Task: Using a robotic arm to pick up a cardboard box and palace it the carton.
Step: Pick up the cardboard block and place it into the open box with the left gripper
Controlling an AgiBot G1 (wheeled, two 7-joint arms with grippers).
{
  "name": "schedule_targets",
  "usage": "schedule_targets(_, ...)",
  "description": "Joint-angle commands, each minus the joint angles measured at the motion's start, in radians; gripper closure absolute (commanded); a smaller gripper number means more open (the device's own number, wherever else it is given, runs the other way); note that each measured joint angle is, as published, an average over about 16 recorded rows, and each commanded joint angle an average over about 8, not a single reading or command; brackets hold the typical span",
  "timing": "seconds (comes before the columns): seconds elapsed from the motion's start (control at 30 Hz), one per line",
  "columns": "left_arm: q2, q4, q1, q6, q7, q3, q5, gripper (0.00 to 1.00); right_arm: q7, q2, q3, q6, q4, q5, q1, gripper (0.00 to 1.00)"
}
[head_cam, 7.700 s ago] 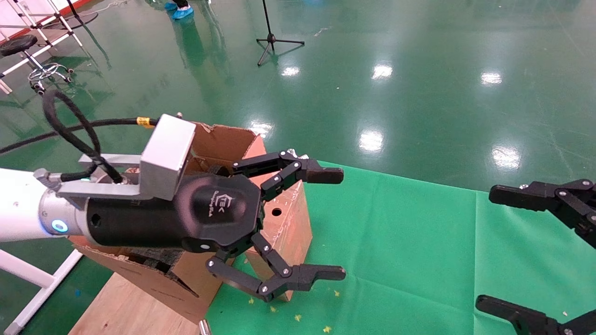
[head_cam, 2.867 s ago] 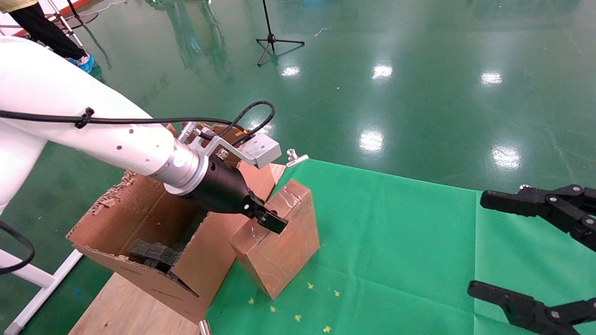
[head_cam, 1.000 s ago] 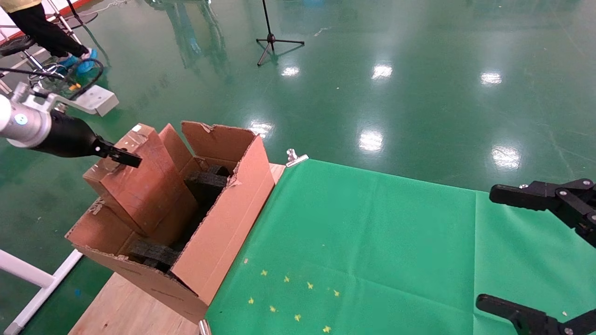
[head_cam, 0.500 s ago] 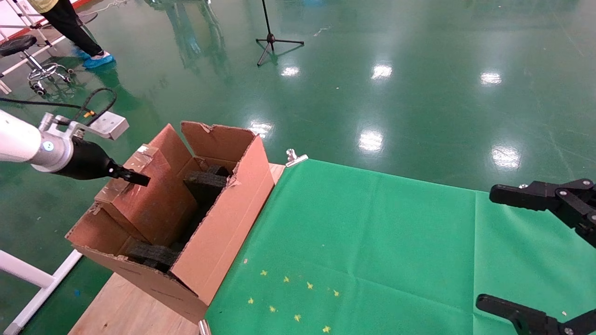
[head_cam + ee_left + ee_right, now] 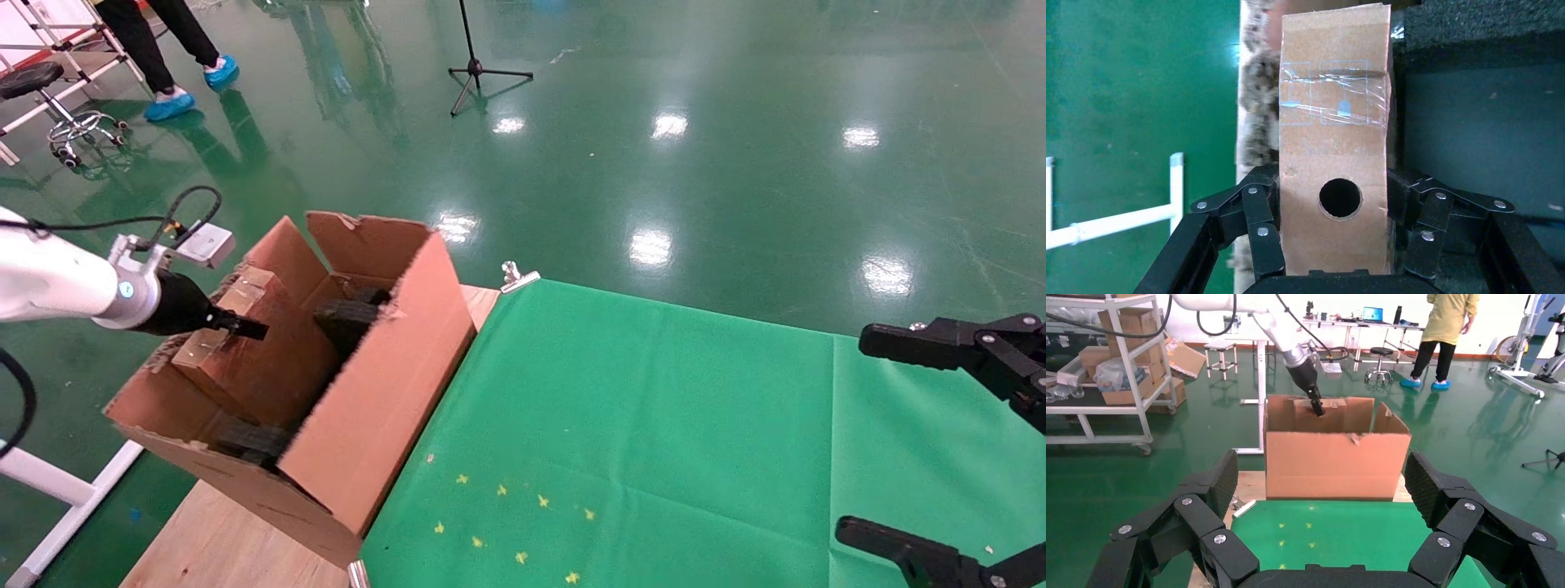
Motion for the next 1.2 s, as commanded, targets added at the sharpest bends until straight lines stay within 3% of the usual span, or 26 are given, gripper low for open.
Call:
schedule_targets(0.03,0.005,0.001,0.022,-0.035,-0.007,-0.001,-0.002,1.0,0.0,0.0,0.0,0.0,0.0,0.0,0.0,0.0)
schedule_targets(1.13,0.032,-0.013,0.231,-0.137,-0.057,-0.073,-0.103,1.0,-0.001,0.0,-0.001,0.0,0.0,0.001,0.0,0.0)
schedule_targets(1.17,0.031,-0.014,0.235,-0.139,-0.056,-0.075,-0.106,0.97,-0.001,0.0,-0.001,0.0,0.0,0.001,0.0,0.0)
schedule_targets(1.2,0.031,-0.015,0.239,-0.14,-0.055,-0.077,-0.109,0.85,-0.001,0.0,-0.001,0.0,0.0,0.001,0.0,0.0)
